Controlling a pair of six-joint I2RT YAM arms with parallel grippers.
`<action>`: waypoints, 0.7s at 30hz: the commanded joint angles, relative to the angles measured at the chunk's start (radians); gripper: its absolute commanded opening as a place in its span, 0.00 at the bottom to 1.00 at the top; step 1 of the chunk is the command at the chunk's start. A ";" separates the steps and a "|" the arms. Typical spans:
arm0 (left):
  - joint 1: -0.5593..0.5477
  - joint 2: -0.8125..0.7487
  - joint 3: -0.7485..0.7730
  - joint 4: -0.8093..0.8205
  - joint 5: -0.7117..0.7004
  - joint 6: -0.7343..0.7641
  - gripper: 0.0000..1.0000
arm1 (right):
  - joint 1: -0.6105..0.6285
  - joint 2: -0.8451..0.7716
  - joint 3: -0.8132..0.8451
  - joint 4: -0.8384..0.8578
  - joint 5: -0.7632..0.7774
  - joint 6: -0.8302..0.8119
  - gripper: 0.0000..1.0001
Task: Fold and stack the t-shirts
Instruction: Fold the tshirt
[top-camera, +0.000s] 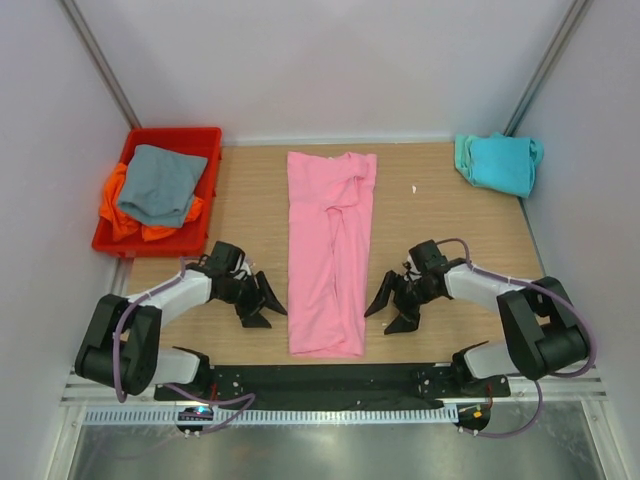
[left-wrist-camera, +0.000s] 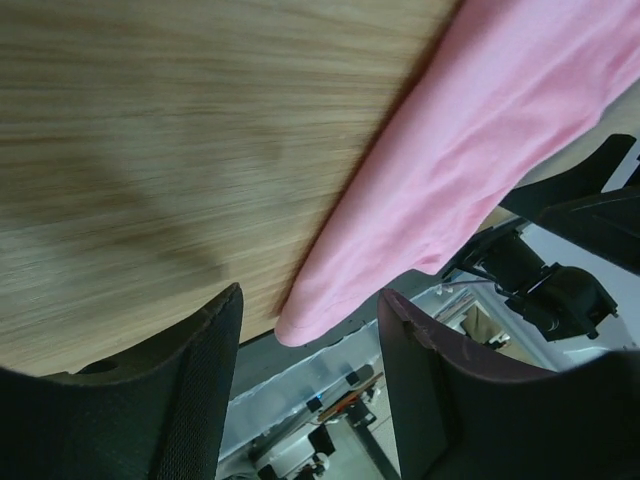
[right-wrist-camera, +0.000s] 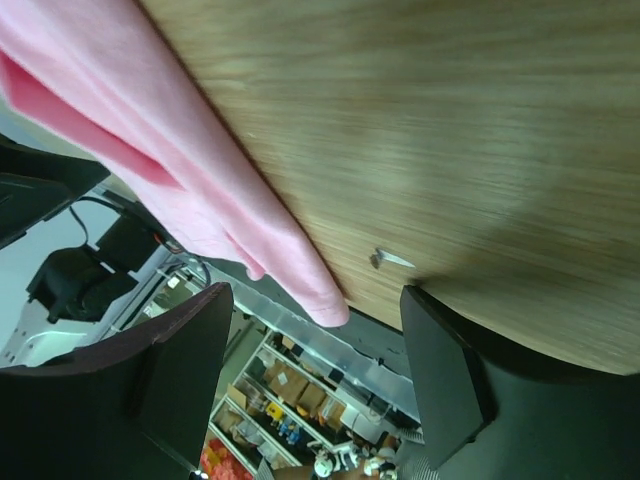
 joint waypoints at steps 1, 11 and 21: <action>0.006 -0.007 -0.021 0.069 0.023 -0.066 0.57 | 0.041 0.035 0.033 -0.071 0.030 0.010 0.74; -0.067 0.048 -0.050 0.107 -0.010 -0.088 0.52 | 0.202 0.137 0.051 0.044 0.001 0.103 0.74; -0.179 0.122 -0.025 0.144 0.023 -0.120 0.47 | 0.256 0.180 0.057 0.067 -0.005 0.128 0.68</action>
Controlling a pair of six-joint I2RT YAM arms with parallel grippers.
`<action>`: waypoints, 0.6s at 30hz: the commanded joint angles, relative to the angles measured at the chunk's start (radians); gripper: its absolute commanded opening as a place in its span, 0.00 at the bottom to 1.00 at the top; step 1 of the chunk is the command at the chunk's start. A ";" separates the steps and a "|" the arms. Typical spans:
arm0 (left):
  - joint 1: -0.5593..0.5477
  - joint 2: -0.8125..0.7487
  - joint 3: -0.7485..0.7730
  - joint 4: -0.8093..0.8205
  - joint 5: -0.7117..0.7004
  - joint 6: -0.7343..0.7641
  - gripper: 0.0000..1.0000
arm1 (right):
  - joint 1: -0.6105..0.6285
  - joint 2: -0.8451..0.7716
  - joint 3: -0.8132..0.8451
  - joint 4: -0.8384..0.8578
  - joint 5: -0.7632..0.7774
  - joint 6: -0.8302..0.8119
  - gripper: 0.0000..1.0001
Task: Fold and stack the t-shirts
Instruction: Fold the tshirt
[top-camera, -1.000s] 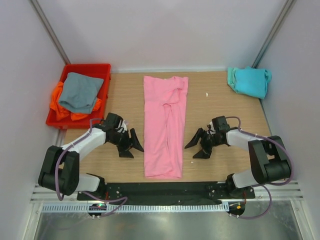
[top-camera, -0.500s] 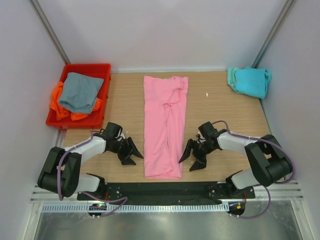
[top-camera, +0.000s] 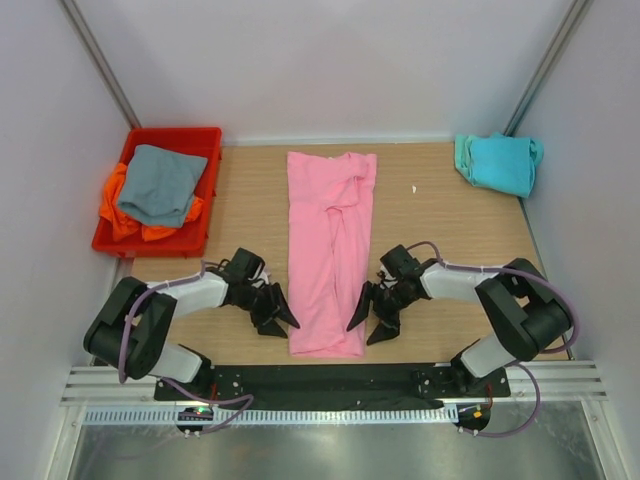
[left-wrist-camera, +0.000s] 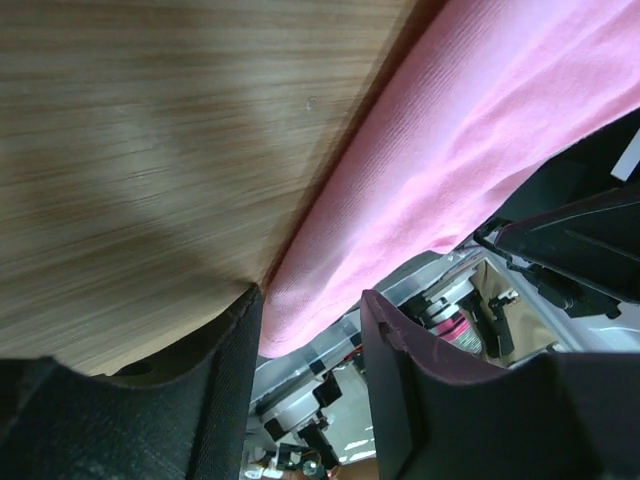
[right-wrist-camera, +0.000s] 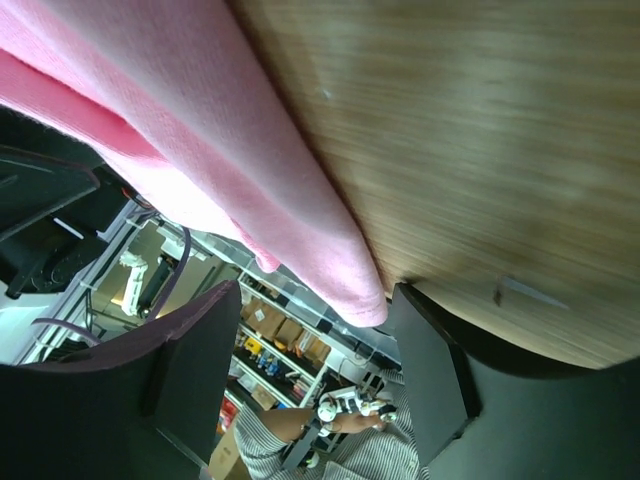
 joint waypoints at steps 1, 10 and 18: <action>-0.023 0.025 0.005 0.021 -0.013 -0.010 0.46 | 0.028 0.046 0.007 0.012 0.035 0.015 0.67; -0.035 0.013 0.014 0.047 0.012 -0.026 0.00 | 0.055 0.057 0.012 0.049 0.021 0.024 0.29; 0.039 -0.021 0.172 0.000 0.049 0.077 0.00 | -0.072 -0.041 0.104 -0.014 0.033 -0.083 0.01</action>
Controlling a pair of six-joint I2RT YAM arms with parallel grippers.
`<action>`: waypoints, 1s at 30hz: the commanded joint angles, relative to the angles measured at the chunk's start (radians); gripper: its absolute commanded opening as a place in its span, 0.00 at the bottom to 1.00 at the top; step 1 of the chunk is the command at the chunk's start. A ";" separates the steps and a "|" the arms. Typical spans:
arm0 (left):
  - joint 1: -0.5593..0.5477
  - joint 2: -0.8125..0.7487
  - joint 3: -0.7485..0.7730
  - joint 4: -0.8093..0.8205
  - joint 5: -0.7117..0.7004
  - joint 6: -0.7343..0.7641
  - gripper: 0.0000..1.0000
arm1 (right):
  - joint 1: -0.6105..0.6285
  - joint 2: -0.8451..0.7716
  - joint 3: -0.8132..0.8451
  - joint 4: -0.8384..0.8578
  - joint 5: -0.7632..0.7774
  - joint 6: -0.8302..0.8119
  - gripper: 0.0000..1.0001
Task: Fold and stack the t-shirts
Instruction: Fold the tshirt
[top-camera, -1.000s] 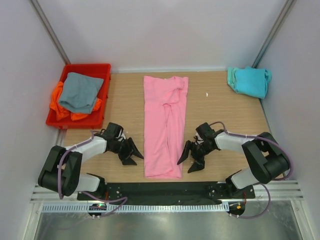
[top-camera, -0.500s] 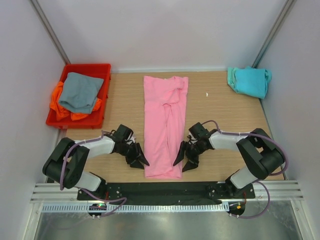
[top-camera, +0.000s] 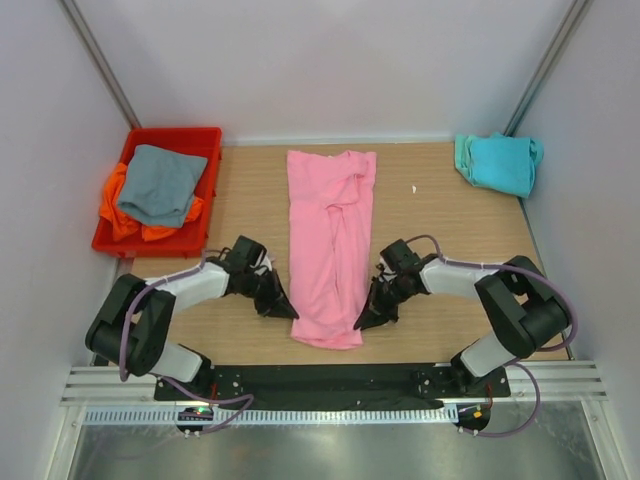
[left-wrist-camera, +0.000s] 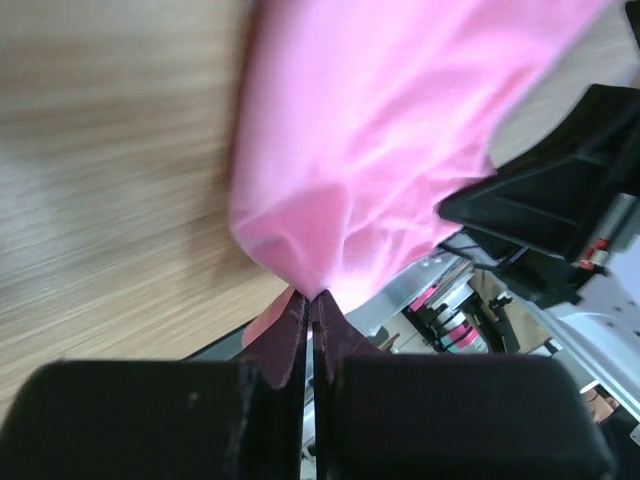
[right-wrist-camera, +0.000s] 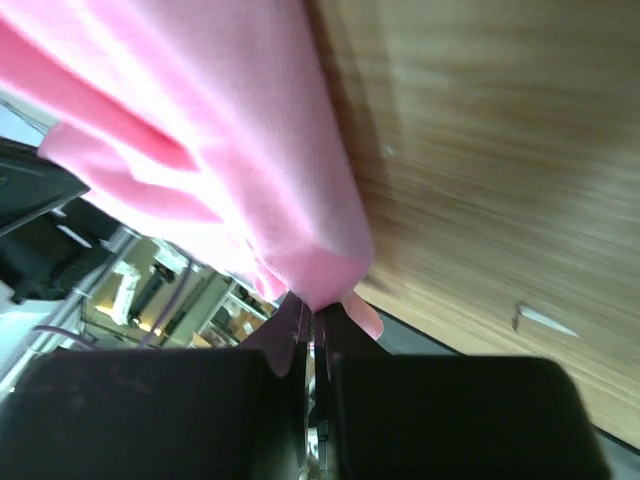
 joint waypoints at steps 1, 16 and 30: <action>0.065 -0.040 0.161 -0.023 0.035 0.097 0.00 | -0.090 -0.082 0.104 -0.050 0.008 -0.081 0.01; 0.122 0.183 0.638 -0.039 -0.019 0.252 0.00 | -0.334 0.086 0.656 -0.031 0.000 -0.357 0.01; 0.179 0.518 0.988 0.034 -0.105 0.294 0.00 | -0.350 0.364 0.932 0.018 0.015 -0.472 0.01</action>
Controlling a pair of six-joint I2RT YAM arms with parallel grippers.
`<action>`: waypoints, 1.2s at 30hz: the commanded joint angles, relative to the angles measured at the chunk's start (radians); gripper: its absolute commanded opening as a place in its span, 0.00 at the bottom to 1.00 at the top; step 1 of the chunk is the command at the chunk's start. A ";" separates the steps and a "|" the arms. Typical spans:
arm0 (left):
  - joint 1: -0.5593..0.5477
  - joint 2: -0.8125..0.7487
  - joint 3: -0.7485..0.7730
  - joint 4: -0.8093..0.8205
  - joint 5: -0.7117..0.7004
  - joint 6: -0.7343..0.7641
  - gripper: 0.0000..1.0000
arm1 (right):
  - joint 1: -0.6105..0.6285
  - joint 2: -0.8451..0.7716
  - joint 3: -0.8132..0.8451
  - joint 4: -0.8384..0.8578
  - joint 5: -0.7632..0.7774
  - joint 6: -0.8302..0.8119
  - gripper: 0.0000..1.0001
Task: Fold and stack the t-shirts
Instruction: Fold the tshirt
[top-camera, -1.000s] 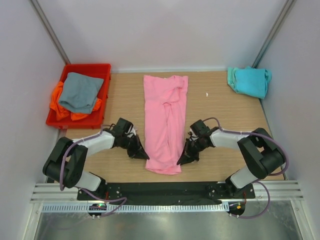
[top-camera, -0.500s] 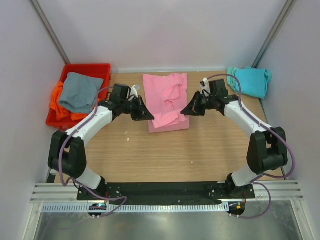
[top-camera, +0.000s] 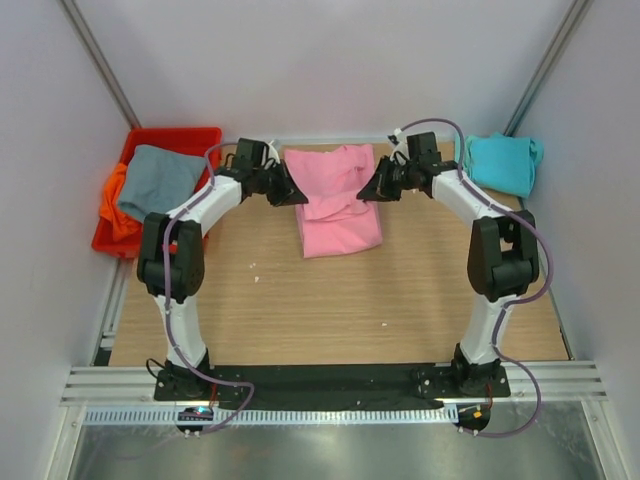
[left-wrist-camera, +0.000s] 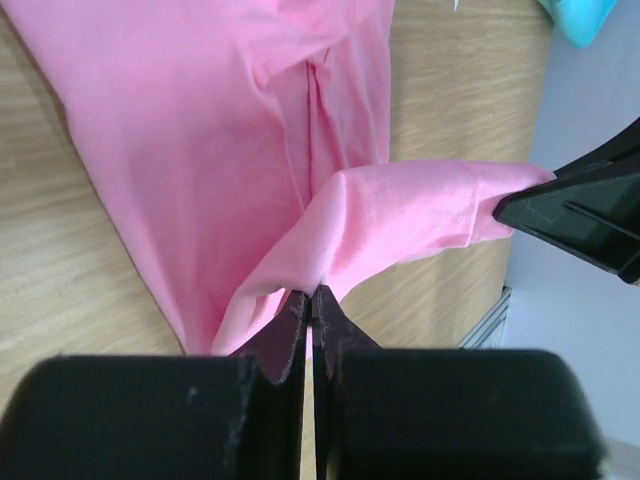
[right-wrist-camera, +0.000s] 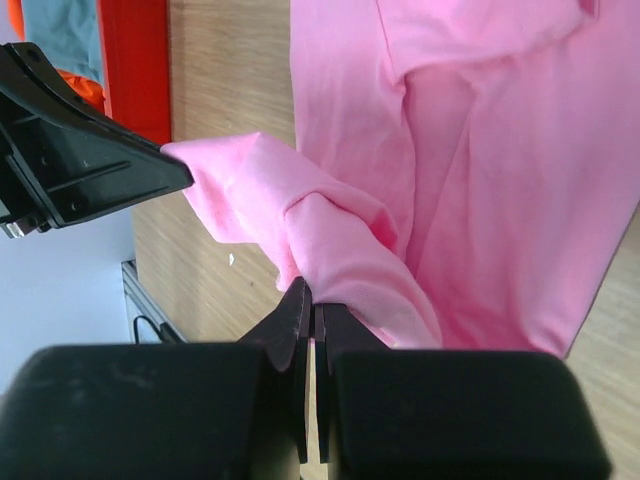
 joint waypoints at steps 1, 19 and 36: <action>0.006 0.038 0.077 0.055 -0.021 0.021 0.00 | -0.007 0.033 0.105 0.034 -0.015 -0.065 0.01; 0.007 0.142 0.358 0.033 -0.092 0.176 0.56 | -0.081 0.228 0.365 0.077 -0.049 -0.199 0.41; 0.007 -0.128 -0.280 0.038 0.166 0.151 0.71 | -0.128 0.076 0.082 -0.308 -0.183 -0.450 0.47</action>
